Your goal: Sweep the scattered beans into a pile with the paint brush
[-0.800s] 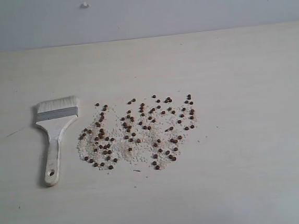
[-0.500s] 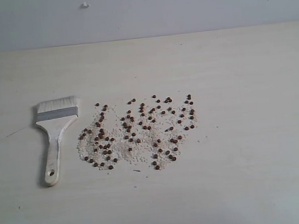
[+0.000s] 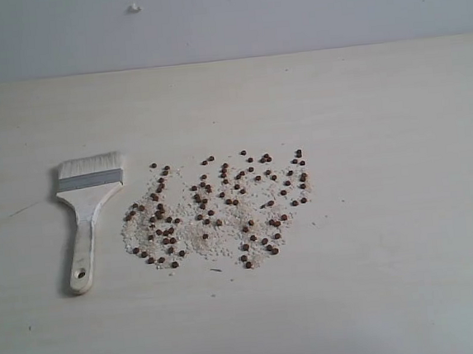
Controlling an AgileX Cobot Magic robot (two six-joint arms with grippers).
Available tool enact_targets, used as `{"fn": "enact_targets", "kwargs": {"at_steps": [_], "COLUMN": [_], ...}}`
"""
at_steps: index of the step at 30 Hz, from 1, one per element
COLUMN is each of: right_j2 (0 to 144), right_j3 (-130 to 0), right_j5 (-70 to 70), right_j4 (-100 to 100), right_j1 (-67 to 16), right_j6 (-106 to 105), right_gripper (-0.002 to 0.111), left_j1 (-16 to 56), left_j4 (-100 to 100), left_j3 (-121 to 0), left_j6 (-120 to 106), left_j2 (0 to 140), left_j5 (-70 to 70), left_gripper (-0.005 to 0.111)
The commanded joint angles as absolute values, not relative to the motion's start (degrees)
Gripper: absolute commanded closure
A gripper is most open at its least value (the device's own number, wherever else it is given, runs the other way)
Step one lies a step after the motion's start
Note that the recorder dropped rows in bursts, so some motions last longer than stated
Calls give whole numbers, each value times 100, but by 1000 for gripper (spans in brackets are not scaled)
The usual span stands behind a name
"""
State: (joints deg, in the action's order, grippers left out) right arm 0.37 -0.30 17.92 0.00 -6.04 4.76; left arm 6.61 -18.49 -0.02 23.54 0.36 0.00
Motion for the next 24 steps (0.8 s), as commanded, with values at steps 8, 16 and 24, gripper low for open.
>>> {"fn": "enact_targets", "kwargs": {"at_steps": [8, 16, 24], "right_j2": [0, 0, 0], "right_j3": [0, 0, 0], "right_j5": [1747, 1747, 1747], "right_j4": [0, 0, 0], "right_j1": [-599, -599, -599], "right_j6": [469, 469, 469], "right_gripper": [108, 108, 108], "left_j1": [646, -199, -394], "left_j4": [-1617, 2667, 2439], "left_j3": [0, -2149, -4318], "left_j6": [3801, -961, -991], "left_j2": [0, 2219, 6049], "left_j5": [-2422, 250, 4499], "left_gripper": [107, 107, 107]}}
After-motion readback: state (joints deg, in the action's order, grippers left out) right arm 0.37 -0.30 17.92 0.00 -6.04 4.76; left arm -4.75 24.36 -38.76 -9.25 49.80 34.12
